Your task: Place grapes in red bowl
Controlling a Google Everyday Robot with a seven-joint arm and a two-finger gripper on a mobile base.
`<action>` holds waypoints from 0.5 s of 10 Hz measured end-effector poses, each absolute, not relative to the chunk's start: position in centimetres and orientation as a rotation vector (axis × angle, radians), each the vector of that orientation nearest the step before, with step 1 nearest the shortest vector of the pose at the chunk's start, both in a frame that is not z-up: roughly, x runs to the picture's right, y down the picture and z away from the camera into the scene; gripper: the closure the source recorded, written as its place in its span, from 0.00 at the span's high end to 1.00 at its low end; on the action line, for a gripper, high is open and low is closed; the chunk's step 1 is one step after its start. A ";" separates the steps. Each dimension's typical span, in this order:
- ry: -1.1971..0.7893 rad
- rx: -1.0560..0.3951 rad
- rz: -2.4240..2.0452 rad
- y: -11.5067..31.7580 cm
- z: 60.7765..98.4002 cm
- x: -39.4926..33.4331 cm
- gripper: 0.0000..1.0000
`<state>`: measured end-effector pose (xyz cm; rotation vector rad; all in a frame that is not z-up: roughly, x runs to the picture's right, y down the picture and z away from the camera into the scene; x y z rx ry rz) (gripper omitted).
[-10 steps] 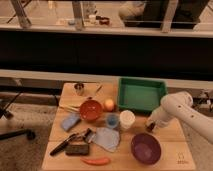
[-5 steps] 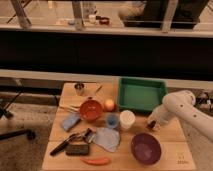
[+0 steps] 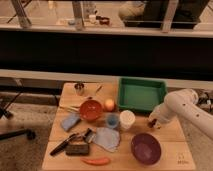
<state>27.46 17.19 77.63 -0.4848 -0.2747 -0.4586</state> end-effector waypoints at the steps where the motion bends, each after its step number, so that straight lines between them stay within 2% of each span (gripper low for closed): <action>1: -0.276 -0.477 -0.454 17.0 77.3 27.4 0.00; 5: -0.284 -0.443 -0.441 15.7 74.8 27.3 0.00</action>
